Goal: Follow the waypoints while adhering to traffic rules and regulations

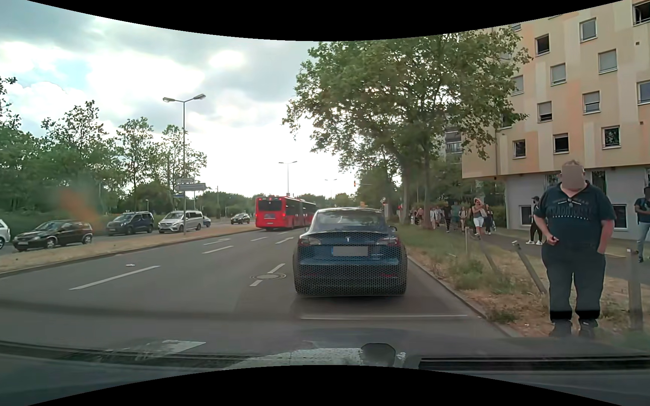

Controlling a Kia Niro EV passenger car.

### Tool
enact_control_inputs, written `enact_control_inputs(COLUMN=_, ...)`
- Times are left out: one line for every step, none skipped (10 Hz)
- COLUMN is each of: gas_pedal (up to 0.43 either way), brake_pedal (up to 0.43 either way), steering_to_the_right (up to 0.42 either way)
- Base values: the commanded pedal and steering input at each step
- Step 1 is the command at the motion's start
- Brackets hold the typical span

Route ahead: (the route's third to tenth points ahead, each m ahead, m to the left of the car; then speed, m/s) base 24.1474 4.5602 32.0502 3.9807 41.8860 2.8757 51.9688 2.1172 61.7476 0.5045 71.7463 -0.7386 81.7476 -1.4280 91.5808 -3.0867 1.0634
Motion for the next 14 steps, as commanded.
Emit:
enact_control_inputs(gas_pedal=0.0, brake_pedal=0.037, steering_to_the_right=0.004)
enact_control_inputs(gas_pedal=0.0, brake_pedal=0.0, steering_to_the_right=0.004)
enact_control_inputs(gas_pedal=0.02, brake_pedal=0.0, steering_to_the_right=0.004)
enact_control_inputs(gas_pedal=0.028, brake_pedal=0.0, steering_to_the_right=0.004)
enact_control_inputs(gas_pedal=0.059, brake_pedal=0.0, steering_to_the_right=0.004)
enact_control_inputs(gas_pedal=0.098, brake_pedal=0.0, steering_to_the_right=0.004)
enact_control_inputs(gas_pedal=0.157, brake_pedal=0.0, steering_to_the_right=0.004)
enact_control_inputs(gas_pedal=0.197, brake_pedal=0.0, steering_to_the_right=0.004)
enact_control_inputs(gas_pedal=0.26, brake_pedal=0.0, steering_to_the_right=0.004)
enact_control_inputs(gas_pedal=0.268, brake_pedal=0.0, steering_to_the_right=0.004)
enact_control_inputs(gas_pedal=0.287, brake_pedal=0.0, steering_to_the_right=0.004)
enact_control_inputs(gas_pedal=0.299, brake_pedal=0.0, steering_to_the_right=0.004)
enact_control_inputs(gas_pedal=0.299, brake_pedal=0.0, steering_to_the_right=0.004)
enact_control_inputs(gas_pedal=0.299, brake_pedal=0.0, steering_to_the_right=0.004)
